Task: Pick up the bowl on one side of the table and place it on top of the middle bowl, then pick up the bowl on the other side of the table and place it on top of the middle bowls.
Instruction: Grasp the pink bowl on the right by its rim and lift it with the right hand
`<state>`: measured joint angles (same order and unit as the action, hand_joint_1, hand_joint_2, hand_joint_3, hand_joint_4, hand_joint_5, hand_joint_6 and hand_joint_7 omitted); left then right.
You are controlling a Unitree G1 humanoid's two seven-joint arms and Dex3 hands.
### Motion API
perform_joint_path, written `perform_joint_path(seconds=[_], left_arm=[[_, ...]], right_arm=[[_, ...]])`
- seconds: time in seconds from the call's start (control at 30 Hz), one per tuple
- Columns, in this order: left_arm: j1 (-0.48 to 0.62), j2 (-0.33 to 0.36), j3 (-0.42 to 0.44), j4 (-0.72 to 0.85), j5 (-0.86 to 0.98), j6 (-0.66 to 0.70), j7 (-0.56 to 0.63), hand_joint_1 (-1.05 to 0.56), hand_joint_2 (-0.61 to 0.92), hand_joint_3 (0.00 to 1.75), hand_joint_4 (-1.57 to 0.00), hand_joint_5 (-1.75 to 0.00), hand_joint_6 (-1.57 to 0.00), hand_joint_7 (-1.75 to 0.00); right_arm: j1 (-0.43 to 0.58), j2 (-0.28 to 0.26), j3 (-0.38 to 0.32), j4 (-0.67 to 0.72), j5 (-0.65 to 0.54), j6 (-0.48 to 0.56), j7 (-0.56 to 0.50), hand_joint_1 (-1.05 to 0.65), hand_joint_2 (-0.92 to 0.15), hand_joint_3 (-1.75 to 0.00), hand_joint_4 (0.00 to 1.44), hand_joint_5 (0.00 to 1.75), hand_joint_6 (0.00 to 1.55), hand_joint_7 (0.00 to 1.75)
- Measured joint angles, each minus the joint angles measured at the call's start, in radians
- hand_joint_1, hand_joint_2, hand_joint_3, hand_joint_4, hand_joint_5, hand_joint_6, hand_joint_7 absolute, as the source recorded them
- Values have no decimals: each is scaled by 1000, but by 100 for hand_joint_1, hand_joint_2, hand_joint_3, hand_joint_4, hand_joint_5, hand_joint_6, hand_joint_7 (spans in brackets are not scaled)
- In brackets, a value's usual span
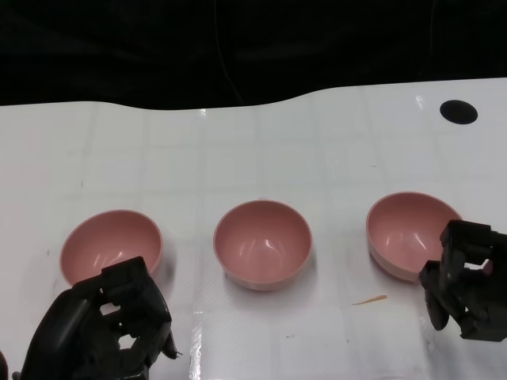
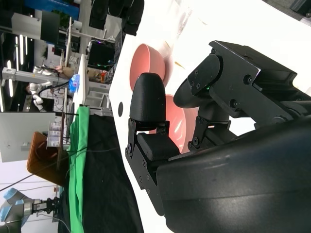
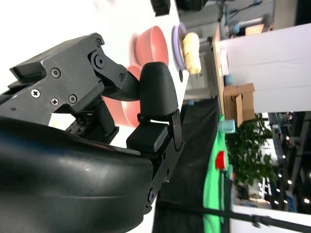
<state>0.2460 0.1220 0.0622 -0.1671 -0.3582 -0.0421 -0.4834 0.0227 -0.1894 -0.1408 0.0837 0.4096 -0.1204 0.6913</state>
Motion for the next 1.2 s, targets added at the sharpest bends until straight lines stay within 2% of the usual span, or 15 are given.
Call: perform_joint_path(seconds=[0.03, 0.07, 0.1, 0.13, 0.2, 0.23, 0.27, 0.3, 0.37, 0.4, 0.53, 0.63, 0.73, 1.03, 1.2], left_arm=[[0, 0, 0, 0, 1, 0, 0, -1, 56, 117, -77, -166, -78, -145], [0, 0, 0, 0, 1, 0, 0, -1, 56, 117, -77, -166, -78, -145], [1, 0, 0, 0, 1, 0, 0, -1, 56, 117, -77, -166, -78, -145], [1, 0, 0, 0, 1, 0, 0, -1, 56, 116, -77, -166, -78, -145], [1, 0, 0, 0, 0, 0, 0, -1, 57, 116, -76, -166, -78, -145], [2, 0, 0, 0, 0, 0, 0, -2, 57, 115, -76, -166, -78, -145], [2, 0, 0, 0, 1, 0, 0, -2, 57, 115, -76, -167, -77, -145], [2, 0, 0, 0, 0, 0, 0, -2, 57, 115, -76, -166, -77, -145], [1, 0, 0, 0, 0, 1, 0, -1, 57, 114, -77, -165, -78, -145], [1, 1, 0, 0, 0, 1, 0, -1, 57, 114, -77, -165, -78, -145], [2, 1, 1, -1, 1, 1, 0, -1, 57, 114, -78, -164, -79, -143], [2, 1, 0, -4, 2, 2, 2, 0, 57, 115, -77, -164, -78, -144], [2, 1, 0, -4, 3, 2, 3, -1, 57, 115, -77, -165, -79, -144], [1, 1, 1, -4, 2, 2, 3, -1, 58, 114, -78, -165, -79, -144], [1, 1, 1, -4, 3, -1, 2, -1, 56, 116, -78, -165, -79, -145]], right_arm=[[2, 0, 0, -2, -9, -11, -2, -19, -56, -95, 84, 146, 83, 116], [5, 0, 0, -5, -12, -15, -3, -21, -56, -93, 83, 143, 84, 111], [10, 0, 0, -10, -14, -21, -5, -29, -58, -83, 83, 129, 88, 89], [15, 0, 1, -17, -20, -32, -10, -40, -67, -60, 85, 111, 98, 57], [20, 1, 5, -22, -36, -71, -17, -52, -82, -30, 86, 92, 105, 26], [20, 4, 6, -20, -39, -101, -16, -61, -88, -21, 86, 76, 104, 13], [20, 7, 9, -17, -40, -131, -14, -64, -90, -18, 86, 70, 104, 9], [20, 10, 10, -12, -45, -157, -11, -69, -91, -19, 85, 56, 98, 5], [19, 15, 16, 3, -69, -221, -12, -74, -92, -24, 86, 31, 89, 1], [20, 16, 19, 10, -80, -249, -14, -75, -92, -25, 86, 27, 88, 0], [21, 18, 29, 16, -148, -337, -50, -85, -92, -30, 62, 6, 65, 0], [28, 11, 33, 16, -225, -407, -86, -85, -92, -32, 46, 1, 53, 0], [29, -9, 37, 17, -277, -476, -105, -85, -92, -28, 38, 0, 47, 0], [50, -28, 57, 14, -448, -541, -238, -87, -92, -18, 25, 0, 39, 0], [51, -55, 59, 15, -587, -591, -344, -94, -92, -18, 20, 0, 22, 0]])
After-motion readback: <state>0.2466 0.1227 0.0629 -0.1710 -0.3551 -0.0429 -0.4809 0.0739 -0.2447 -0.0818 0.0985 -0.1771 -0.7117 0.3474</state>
